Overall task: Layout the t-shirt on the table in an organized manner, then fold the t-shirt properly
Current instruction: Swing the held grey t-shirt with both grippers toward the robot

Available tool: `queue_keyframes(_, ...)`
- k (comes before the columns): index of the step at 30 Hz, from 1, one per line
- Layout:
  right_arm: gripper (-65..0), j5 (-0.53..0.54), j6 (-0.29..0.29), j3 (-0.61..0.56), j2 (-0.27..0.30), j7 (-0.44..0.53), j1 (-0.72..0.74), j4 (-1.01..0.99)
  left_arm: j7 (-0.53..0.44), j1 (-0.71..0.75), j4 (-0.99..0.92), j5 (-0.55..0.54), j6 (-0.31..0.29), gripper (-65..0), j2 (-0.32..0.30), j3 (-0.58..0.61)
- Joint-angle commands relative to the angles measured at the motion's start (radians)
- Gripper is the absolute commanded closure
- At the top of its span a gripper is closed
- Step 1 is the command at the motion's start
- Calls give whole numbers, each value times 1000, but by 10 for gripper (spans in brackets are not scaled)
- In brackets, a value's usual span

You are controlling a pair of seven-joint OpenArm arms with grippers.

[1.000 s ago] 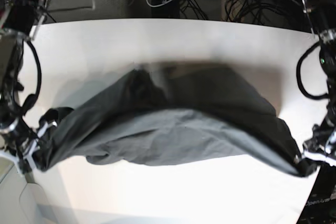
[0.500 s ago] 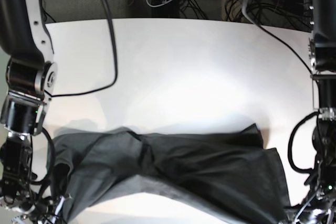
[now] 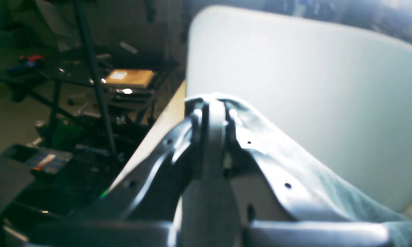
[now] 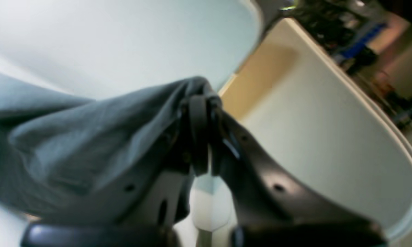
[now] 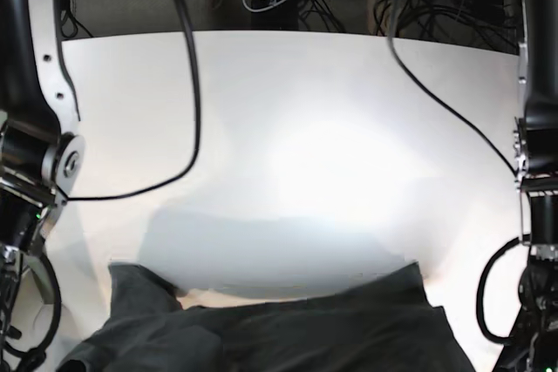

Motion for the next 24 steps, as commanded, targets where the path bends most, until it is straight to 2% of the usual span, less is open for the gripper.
queue_keyframes(1,0,14,-18,28,8,29,21,55,-33,-44,66,-6,-19,-1,-1,-4)
queue_keyframes(5,0,16,-44,98,8,29,-97,229,-17,0,224,-5,-17,-1,-33,-8)
queue_keyframes(9,0,17,-9,103,8,29,-263,370,40,83,333,-5,-17,-1,-73,-15)
queue_keyframes(13,0,20,-5,106,4,30,-531,549,66,301,448,-2,-17,-1,-111,-147)
queue_keyframes(18,0,71,-5,106,-49,40,-830,674,51,585,470,-2,-19,-1,-113,-316)
queue_keyframes(24,0,71,-5,106,-85,40,-1008,695,52,843,522,-5,-19,-1,-111,-374)
